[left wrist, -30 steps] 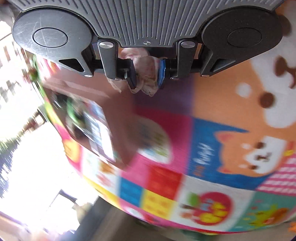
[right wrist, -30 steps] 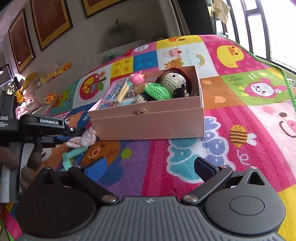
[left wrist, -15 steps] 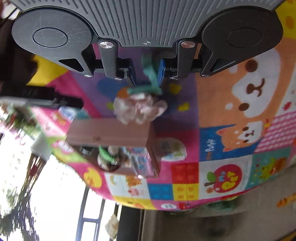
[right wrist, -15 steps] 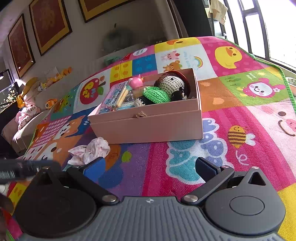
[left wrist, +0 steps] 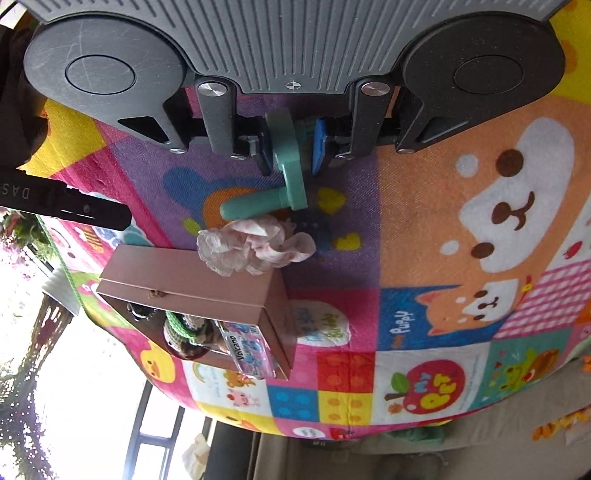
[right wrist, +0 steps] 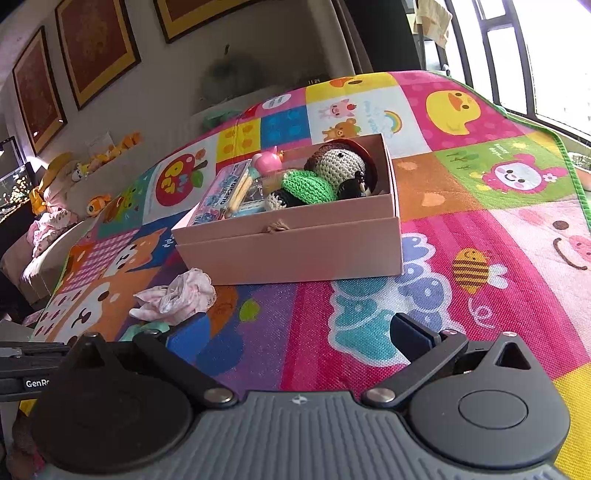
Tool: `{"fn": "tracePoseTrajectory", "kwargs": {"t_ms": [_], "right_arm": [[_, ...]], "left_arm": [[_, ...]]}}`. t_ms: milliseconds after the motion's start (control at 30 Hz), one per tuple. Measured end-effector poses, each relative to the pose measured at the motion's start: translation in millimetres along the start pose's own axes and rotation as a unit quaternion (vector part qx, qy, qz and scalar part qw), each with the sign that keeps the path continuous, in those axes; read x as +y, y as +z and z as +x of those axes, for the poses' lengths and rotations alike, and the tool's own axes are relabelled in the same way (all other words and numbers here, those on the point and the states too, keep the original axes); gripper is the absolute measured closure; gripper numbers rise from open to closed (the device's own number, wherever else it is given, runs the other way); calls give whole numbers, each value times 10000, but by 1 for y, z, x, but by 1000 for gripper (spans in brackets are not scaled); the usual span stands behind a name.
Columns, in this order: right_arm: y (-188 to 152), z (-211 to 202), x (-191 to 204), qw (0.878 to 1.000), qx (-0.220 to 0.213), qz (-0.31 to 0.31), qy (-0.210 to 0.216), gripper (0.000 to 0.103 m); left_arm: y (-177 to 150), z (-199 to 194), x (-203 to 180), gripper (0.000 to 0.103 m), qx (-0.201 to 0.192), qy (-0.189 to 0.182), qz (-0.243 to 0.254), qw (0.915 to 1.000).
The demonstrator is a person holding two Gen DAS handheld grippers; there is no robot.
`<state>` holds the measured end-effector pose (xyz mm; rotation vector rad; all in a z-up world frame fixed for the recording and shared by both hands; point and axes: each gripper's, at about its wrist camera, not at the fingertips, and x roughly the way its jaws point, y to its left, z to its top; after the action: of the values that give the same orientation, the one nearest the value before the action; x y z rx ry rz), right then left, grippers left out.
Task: Organize objects
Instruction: 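Grasp the pink lace cloth with the right gripper while the left holds the teal toy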
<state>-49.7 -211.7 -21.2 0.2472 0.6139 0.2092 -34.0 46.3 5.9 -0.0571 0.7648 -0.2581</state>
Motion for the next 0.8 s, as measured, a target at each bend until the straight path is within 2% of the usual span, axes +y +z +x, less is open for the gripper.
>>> {"fn": "tracePoseTrajectory", "kwargs": {"t_ms": [167,333,433,533,600,667,733,800], "right_arm": [[1,7,1,9997,218,-34,-69,0],[3,13,15,9985,374,-305,-271,0],[9,17,43,9972,372,-641,31,0],[19,32,74,9941,577,-817,419,0],[23,47,89,9917,706,-932,528,0],[24,64,100,9898,871,-1061,392,0],[22,75,102,9884,1005,-1140,75,0],[20,73,94,9884,980,-1154,-156,0]], "left_arm": [[-10,-13,14,80,-84,32,105,9999],[-24,-22,32,76,-337,-258,-50,9991],[-27,-21,32,75,-465,-259,-88,9985],[-30,-20,29,75,-543,-200,-2,9983],[-30,-21,31,75,-555,-234,-40,9982],[-31,-21,35,75,-572,-319,-146,9977],[-31,-21,38,75,-586,-389,-230,9973],[-32,-21,39,75,-597,-428,-285,9969]]}}
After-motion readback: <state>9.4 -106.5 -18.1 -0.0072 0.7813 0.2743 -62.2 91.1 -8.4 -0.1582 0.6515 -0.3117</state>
